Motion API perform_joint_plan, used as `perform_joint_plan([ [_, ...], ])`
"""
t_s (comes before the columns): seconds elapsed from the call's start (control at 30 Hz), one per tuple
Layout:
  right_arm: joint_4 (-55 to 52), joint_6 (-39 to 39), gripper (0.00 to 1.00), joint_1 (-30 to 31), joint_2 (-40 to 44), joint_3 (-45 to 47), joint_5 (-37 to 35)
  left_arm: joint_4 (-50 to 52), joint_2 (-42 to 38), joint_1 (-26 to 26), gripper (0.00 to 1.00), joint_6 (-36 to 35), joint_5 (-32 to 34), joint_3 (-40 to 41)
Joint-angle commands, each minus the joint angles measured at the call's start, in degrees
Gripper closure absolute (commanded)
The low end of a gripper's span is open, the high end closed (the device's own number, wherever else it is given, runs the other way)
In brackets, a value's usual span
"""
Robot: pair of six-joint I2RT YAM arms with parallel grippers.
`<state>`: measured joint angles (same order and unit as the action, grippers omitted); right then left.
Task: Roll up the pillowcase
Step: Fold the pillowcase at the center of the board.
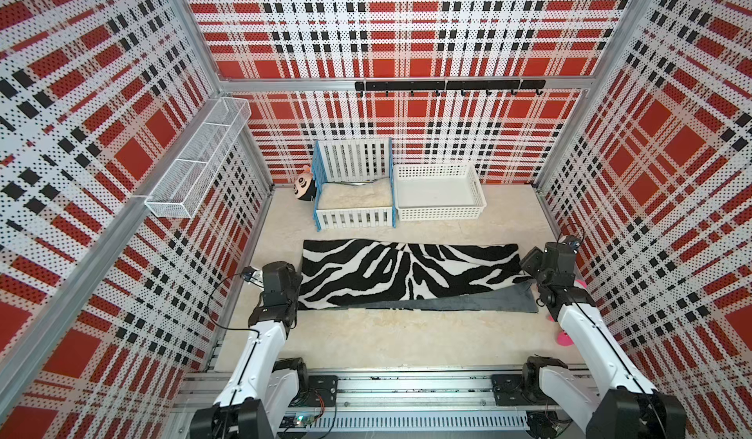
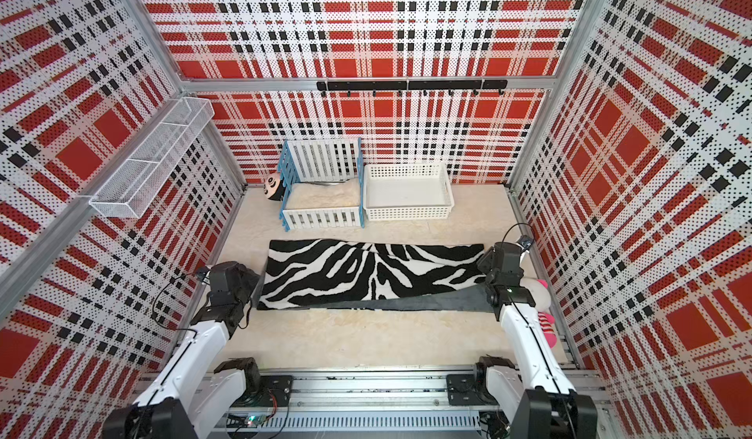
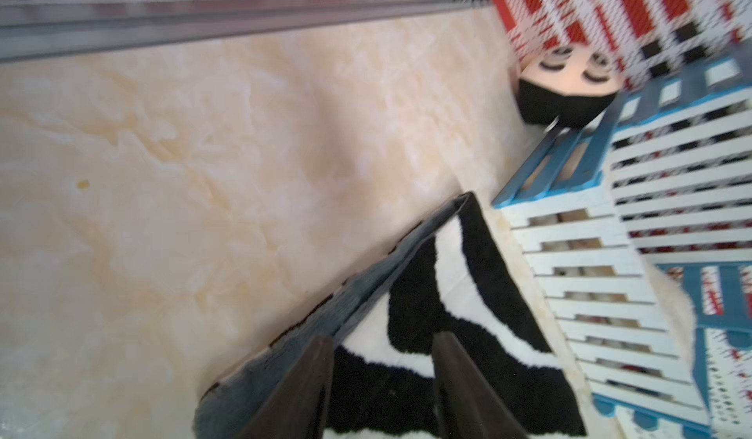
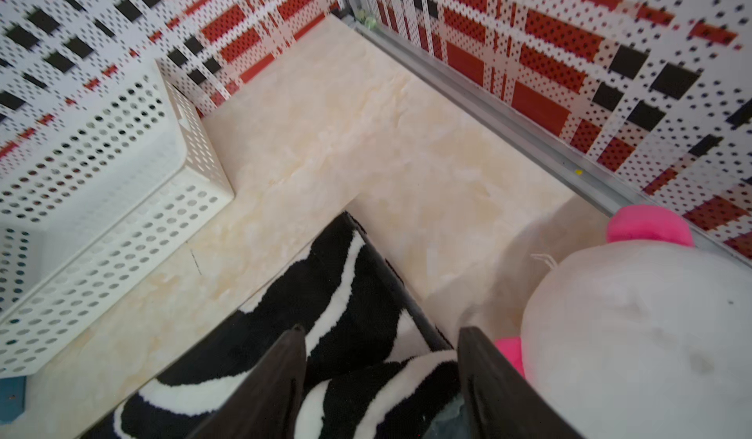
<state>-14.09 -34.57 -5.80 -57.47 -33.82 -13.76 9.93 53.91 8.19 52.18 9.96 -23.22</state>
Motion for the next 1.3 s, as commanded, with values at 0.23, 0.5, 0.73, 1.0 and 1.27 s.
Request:
perform_joint_plan([
  [0.23, -4.64, -0.15, 0.34, -0.14, -0.88, -0.60, 3.45, 11.87, 7.91, -0.15, 0.58, -1.49, -2.31, -2.60],
  [0.5, -3.98, -0.40, 0.33, -0.17, -0.80, -0.25, 2.60, 17.39, 6.42, -0.80, 0.60, 3.44, -3.42, -4.05],
  [0.73, -3.56, -0.43, 0.33, -0.16, -1.46, -0.43, 2.62, 16.76, 5.61, -0.88, 0.65, 6.06, -5.42, -1.59],
  [1.0, -6.77, -0.50, 0.32, -0.14, -2.57, -3.04, 2.43, 17.20, 4.58, -1.22, 0.64, 6.86, -5.31, -0.11],
  [1.27, -6.06, -0.86, 0.32, -0.17, -2.18, -2.65, 2.33, 21.27, 2.17, -1.91, 0.61, 9.23, -4.61, -0.92],
])
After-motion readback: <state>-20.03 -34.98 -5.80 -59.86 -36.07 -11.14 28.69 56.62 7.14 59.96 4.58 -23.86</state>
